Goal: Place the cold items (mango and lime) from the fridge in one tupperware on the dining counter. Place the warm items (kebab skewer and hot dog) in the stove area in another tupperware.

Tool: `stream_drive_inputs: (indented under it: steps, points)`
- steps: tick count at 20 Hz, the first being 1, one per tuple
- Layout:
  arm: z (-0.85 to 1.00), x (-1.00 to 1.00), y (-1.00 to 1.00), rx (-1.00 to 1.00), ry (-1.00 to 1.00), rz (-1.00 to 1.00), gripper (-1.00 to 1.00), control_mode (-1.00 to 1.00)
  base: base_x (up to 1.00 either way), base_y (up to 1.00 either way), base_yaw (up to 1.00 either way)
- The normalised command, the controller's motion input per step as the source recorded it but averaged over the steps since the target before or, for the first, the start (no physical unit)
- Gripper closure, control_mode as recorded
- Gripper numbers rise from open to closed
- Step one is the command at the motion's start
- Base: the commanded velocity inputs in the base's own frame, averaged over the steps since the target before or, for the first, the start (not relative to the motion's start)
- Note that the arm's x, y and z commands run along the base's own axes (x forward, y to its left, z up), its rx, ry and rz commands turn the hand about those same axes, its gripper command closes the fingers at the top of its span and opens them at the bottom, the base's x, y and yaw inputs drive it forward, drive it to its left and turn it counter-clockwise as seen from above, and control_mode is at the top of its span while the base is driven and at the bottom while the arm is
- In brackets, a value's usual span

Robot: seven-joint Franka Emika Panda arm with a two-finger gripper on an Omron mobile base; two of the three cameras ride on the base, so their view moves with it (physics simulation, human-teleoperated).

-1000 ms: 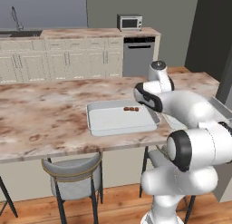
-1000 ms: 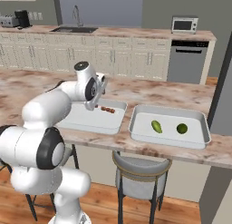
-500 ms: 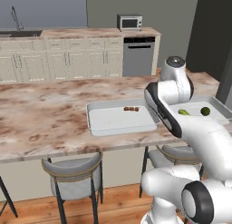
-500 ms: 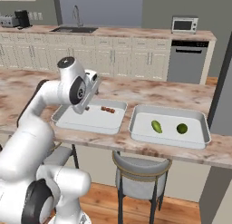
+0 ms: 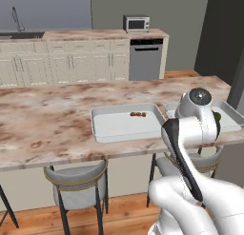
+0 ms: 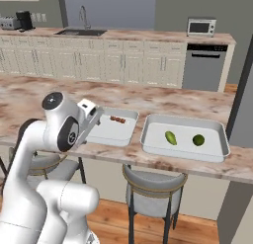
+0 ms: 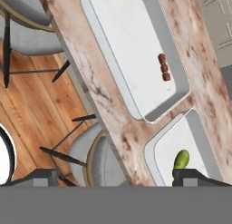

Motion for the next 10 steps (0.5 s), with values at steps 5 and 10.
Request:
stream_drive_inputs:
  steps: [5,10]
  points:
    - [-0.03,-0.27,0.18,0.00,-0.15,0.00,-1.00,-1.00,0.00,0.00,0.00]
    - [0.00,-0.01,0.24,-0.01,-0.03,-0.02,-1.00,1.00,-0.02,0.06,-0.01]
